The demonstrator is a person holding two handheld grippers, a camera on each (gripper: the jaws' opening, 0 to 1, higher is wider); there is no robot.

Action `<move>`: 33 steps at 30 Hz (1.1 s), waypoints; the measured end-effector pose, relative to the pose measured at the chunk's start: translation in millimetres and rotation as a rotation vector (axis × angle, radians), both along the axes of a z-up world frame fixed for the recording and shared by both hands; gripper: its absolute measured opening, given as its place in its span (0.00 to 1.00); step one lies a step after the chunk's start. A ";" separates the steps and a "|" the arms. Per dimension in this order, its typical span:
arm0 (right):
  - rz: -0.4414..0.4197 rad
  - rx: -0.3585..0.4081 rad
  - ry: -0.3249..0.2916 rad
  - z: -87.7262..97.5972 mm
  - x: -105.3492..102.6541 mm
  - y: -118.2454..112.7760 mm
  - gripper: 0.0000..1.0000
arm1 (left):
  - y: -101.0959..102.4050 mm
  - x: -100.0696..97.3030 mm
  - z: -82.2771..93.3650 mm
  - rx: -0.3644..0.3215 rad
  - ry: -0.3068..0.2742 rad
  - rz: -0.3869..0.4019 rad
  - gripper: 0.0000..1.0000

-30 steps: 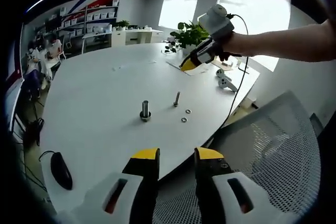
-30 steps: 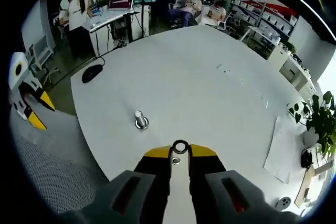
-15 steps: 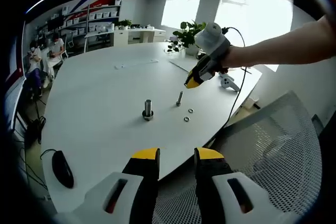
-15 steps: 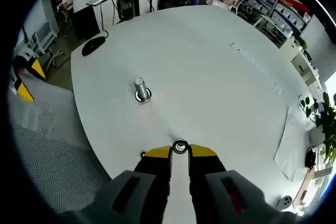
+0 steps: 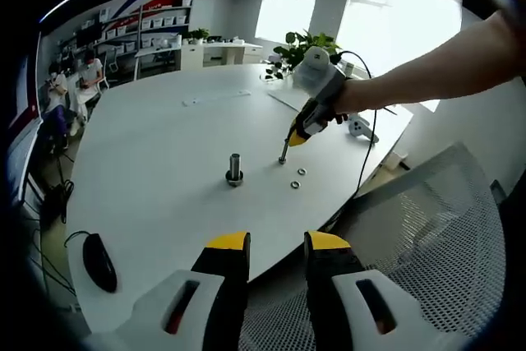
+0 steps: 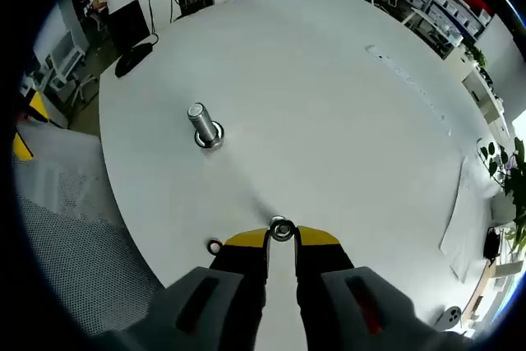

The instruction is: Place the washer onto the threaded stud by aligning its center hole with the stud, sliding it down to the base, and recovering from edge contact or off-axis alignment until the washer reaches the visible bottom stop.

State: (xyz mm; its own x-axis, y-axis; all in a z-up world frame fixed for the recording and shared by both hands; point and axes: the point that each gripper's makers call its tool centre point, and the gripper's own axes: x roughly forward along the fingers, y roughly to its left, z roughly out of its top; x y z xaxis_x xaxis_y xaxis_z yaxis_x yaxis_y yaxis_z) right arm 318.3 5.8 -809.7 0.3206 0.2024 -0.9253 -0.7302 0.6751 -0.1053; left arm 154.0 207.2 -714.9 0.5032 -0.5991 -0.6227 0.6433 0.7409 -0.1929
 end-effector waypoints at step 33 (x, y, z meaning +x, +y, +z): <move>-0.052 -0.018 0.113 -59.2 10.1 -20.2 0.14 | 1.6 0.0 -1.2 0.006 0.009 0.006 0.24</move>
State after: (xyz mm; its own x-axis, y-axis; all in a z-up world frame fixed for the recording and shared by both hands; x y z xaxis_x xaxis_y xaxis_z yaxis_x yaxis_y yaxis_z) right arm 328.5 -14.4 -868.9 0.2239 0.1710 -0.9595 -0.7021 0.7111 -0.0371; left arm 154.1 208.8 -716.2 0.5012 -0.5926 -0.6306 0.6371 0.7458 -0.1945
